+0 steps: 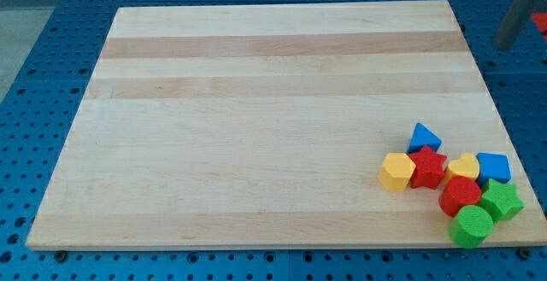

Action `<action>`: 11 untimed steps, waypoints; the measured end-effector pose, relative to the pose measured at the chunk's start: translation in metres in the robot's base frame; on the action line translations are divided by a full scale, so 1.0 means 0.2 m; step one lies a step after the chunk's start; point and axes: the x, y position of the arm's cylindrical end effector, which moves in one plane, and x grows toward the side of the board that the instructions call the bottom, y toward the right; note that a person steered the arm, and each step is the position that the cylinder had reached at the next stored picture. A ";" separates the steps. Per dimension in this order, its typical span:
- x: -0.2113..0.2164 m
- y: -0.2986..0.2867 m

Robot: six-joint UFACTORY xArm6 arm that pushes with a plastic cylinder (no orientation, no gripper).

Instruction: Point at the green star

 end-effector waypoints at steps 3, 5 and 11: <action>0.49 0.00; 0.52 -0.16; 1.46 -0.16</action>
